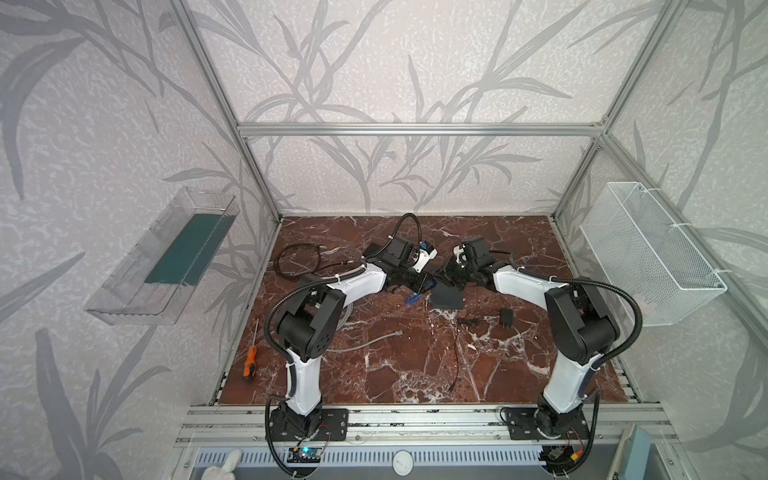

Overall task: Insert the plug into the switch port
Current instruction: 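Hold the blue cable with both grippers beside the switch's ports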

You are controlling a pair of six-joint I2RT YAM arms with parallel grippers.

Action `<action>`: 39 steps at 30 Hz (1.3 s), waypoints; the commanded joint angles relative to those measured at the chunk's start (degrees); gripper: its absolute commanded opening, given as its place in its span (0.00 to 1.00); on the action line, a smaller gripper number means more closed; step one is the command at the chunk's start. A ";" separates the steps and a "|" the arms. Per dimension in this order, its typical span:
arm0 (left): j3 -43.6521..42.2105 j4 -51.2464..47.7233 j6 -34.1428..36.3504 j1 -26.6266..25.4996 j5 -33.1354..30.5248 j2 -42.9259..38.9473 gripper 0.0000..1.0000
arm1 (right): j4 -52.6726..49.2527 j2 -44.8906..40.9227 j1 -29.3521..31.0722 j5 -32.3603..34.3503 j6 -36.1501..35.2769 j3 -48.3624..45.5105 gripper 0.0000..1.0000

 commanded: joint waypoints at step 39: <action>1.20 8.46 -12.40 2.94 6.20 3.82 0.32 | 1.27 -1.98 1.12 2.31 1.66 -1.35 0.11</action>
